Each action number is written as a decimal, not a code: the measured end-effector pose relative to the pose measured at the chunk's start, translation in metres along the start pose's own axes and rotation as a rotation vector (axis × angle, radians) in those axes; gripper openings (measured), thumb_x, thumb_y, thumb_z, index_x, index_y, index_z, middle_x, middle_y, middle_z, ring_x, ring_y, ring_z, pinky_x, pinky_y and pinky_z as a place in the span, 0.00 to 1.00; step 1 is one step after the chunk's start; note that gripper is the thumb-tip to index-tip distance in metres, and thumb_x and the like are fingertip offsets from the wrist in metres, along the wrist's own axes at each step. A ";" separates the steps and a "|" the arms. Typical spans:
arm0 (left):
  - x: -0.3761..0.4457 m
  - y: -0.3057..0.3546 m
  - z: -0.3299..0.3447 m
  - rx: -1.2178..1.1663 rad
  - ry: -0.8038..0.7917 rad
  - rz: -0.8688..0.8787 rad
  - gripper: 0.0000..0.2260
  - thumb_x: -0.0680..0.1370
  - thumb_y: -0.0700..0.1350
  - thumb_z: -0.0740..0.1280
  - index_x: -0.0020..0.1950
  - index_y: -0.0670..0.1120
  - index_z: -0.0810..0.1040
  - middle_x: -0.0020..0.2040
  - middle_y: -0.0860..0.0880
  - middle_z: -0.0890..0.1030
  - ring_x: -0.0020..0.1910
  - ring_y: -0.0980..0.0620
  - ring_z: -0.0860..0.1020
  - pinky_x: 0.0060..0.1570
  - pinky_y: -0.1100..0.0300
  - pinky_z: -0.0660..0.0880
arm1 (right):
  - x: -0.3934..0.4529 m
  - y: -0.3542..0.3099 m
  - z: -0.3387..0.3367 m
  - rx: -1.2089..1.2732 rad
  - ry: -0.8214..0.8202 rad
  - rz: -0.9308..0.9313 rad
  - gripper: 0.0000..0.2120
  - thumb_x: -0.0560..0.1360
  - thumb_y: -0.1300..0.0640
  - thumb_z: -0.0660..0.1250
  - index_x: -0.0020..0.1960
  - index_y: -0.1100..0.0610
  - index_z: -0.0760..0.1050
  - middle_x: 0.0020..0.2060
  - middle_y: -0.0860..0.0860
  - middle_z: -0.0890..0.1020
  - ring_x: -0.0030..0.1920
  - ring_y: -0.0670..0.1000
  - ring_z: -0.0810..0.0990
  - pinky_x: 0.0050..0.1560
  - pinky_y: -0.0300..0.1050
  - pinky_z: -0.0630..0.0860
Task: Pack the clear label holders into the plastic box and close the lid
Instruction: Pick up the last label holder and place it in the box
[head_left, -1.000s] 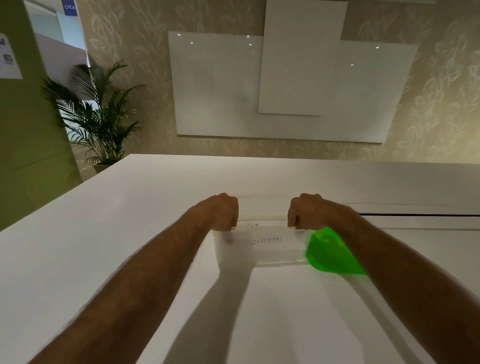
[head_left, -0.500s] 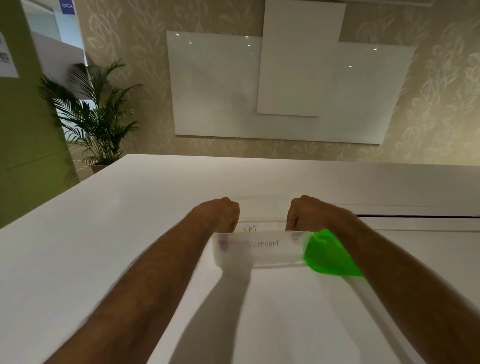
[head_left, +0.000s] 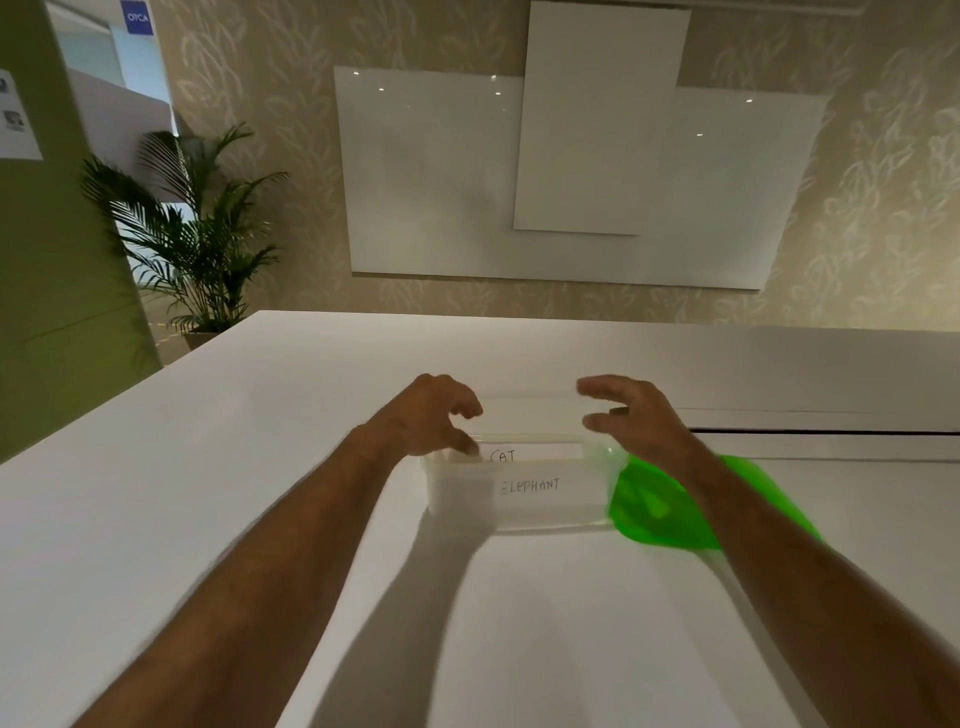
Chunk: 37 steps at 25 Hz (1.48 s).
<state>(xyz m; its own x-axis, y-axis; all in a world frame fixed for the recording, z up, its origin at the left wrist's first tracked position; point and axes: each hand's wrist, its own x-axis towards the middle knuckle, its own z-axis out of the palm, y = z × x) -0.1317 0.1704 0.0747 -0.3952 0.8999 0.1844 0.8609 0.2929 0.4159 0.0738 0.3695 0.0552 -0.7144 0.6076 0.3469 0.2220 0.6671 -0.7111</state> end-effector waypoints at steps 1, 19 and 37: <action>-0.005 -0.003 0.003 -0.119 0.144 -0.020 0.21 0.69 0.49 0.79 0.60 0.47 0.82 0.56 0.53 0.82 0.55 0.55 0.78 0.54 0.63 0.72 | -0.006 0.001 0.003 0.144 0.098 0.077 0.20 0.71 0.53 0.74 0.63 0.53 0.77 0.58 0.47 0.81 0.61 0.47 0.78 0.65 0.45 0.72; -0.050 0.012 0.074 -1.466 0.224 -0.482 0.34 0.75 0.73 0.46 0.64 0.54 0.78 0.54 0.44 0.85 0.42 0.47 0.87 0.35 0.54 0.82 | -0.050 -0.010 0.045 0.926 0.093 0.494 0.41 0.74 0.28 0.46 0.75 0.56 0.62 0.67 0.49 0.75 0.61 0.51 0.77 0.62 0.58 0.73; -0.144 0.024 0.045 -1.310 0.352 -0.484 0.33 0.64 0.80 0.47 0.52 0.65 0.81 0.56 0.53 0.84 0.58 0.48 0.81 0.66 0.41 0.73 | -0.134 -0.073 0.051 1.034 0.162 0.482 0.37 0.77 0.31 0.48 0.76 0.55 0.61 0.75 0.48 0.64 0.59 0.45 0.73 0.46 0.44 0.72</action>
<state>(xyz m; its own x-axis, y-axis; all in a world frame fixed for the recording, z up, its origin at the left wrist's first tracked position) -0.0396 0.0629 0.0187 -0.7817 0.6181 -0.0838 -0.2107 -0.1352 0.9681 0.1196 0.2175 0.0290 -0.5932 0.8015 -0.0764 -0.2543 -0.2766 -0.9267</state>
